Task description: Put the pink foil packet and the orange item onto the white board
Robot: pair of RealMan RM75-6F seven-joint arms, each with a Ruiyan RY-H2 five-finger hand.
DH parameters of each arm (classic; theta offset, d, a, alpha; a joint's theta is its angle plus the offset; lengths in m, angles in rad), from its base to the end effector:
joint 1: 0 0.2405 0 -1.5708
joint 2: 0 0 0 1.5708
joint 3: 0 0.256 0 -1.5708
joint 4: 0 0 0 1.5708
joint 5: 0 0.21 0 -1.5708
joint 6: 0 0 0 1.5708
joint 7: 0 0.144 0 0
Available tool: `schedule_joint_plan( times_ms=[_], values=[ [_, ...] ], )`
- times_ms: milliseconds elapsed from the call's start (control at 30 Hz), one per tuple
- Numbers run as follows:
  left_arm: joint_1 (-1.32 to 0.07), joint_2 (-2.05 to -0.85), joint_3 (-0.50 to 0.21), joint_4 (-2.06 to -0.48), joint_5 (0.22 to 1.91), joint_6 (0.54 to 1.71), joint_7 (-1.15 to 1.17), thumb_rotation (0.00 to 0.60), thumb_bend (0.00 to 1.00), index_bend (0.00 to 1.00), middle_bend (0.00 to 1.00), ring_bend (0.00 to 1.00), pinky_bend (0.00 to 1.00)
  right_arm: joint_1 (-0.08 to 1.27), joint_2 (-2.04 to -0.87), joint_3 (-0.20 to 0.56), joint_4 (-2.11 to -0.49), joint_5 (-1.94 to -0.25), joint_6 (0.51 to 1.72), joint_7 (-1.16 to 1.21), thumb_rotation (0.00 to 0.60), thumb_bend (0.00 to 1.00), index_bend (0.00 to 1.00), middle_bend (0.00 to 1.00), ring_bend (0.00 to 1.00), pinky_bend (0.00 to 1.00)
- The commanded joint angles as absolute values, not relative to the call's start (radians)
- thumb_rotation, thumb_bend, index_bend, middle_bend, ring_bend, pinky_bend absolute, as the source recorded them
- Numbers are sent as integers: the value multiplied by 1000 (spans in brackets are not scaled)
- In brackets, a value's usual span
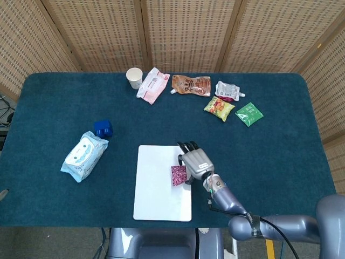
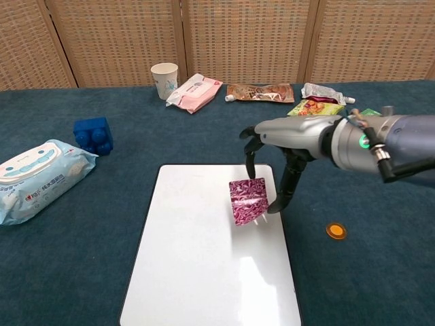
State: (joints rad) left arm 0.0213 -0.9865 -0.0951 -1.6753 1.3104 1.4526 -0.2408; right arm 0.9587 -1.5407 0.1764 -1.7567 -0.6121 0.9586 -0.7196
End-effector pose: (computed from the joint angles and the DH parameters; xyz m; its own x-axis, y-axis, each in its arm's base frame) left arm -0.3465 0.1520 0.2092 0.2156 -0.0349 0.9759 0.9436 0.2645 -0.1990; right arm -0.0769 -0.3189 -0.0394 0.5087 -0.4389 0.7406 -0.8477 -0.4057 0.3418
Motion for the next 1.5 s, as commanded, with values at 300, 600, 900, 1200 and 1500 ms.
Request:
schedule_joint_plan(
  times_ms=[300,600,900,1200,1500],
  values=[
    [23,-985,-98,-1670,1303,1452,-253,588,0,0,0,0,0,1036,-1649,176,-1758,-494,1047,-811,600,0,0,0,0,0],
    [26,-983,-97,-1670,1309,1455,-256,588,0,0,0,0,0,1026,-1550,124,-1833,-529,1088,-850,600,0,20,0,0,0],
    [29,-985,-93,-1678,1320,1466,-242,587,0,0,0,0,0,921,-1498,-13,-1769,-763,1071,-733,600,161,329,0,0,0],
    [26,-991,-91,-1677,1318,1462,-228,587,0,0,0,0,0,831,-1504,-85,-1646,-948,1035,-583,600,254,379,0,0,0],
    [26,-994,-89,-1678,1319,1462,-220,586,0,0,0,0,0,776,-1501,-108,-1591,-1044,1012,-501,600,260,385,0,0,0]
  ],
)
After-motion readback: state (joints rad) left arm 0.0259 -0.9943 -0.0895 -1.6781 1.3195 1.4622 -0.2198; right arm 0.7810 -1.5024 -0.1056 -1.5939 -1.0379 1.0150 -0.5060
